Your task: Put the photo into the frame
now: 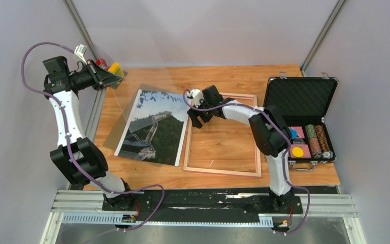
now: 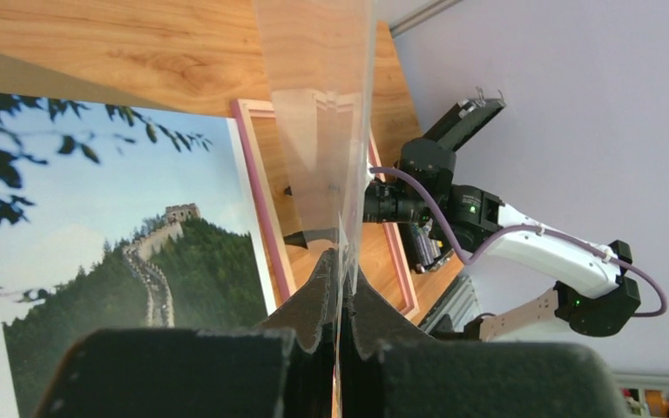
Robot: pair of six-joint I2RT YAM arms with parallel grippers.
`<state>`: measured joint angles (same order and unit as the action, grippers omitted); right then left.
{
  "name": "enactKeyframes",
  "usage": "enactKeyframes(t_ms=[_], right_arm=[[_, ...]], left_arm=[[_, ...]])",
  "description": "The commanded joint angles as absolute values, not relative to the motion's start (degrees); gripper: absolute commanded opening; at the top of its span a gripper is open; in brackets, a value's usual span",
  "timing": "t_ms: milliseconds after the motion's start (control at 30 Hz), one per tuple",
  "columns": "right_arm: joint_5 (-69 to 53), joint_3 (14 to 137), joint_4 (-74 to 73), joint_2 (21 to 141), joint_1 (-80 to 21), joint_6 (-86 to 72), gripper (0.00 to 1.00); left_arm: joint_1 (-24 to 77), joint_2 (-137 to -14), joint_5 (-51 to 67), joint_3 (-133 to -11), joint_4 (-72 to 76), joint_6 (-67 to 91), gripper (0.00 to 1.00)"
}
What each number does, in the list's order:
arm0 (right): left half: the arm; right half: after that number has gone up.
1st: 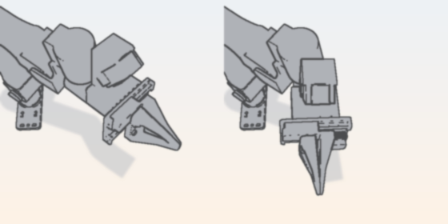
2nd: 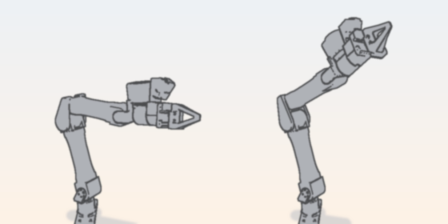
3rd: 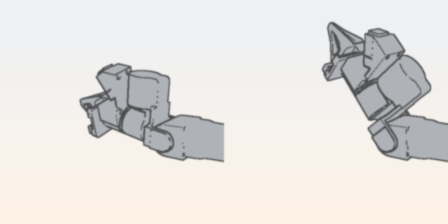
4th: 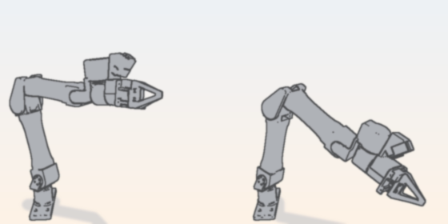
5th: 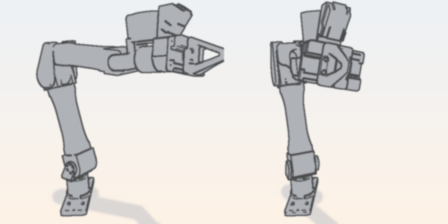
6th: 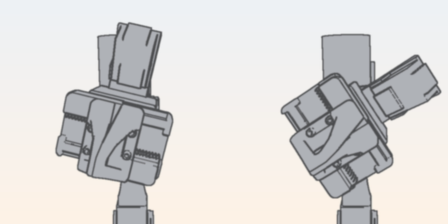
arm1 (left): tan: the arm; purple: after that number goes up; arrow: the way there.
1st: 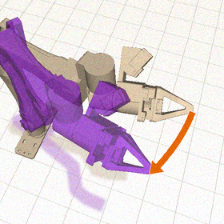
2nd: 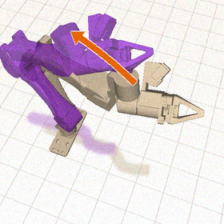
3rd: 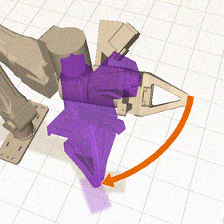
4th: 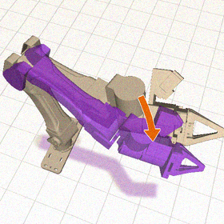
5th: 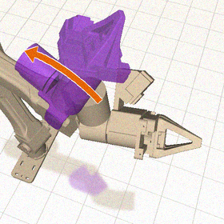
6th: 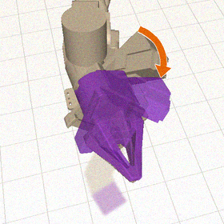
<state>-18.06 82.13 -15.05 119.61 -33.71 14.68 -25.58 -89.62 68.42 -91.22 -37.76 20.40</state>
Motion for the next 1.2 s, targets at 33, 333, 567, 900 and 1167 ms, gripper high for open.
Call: enactKeyframes(t_ms=[33,333,567,900,1167], right_arm=[[-20.37,87.26,-13.15,122.7,-34.36,16.69,0.79],[-26.78,90.75,-13.6,125.39,-35.15,20.7,0.78],[-29.32,92.87,-14.97,126.78,-36.59,23.98,0.78],[-20.58,88.13,-16.17,119.06,-35.45,22.02,0.85],[-8.63,77.55,-18.79,105.69,-31.99,14.91,0.85]], left_arm=[[-27.7,-86.8,70.03,-94.97,-42.57,15.56,0.0],[-27.86,-86.92,69.29,-95.2,-45.76,12.23,0.0],[-27.86,-87.49,69.28,-95.23,-47.18,10.88,0.0],[-27.62,-87.45,71.94,-94.1,-48.89,9.23,0.0],[-24.5,-86.81,73.27,-95.17,-51.77,6.35,0.0]])
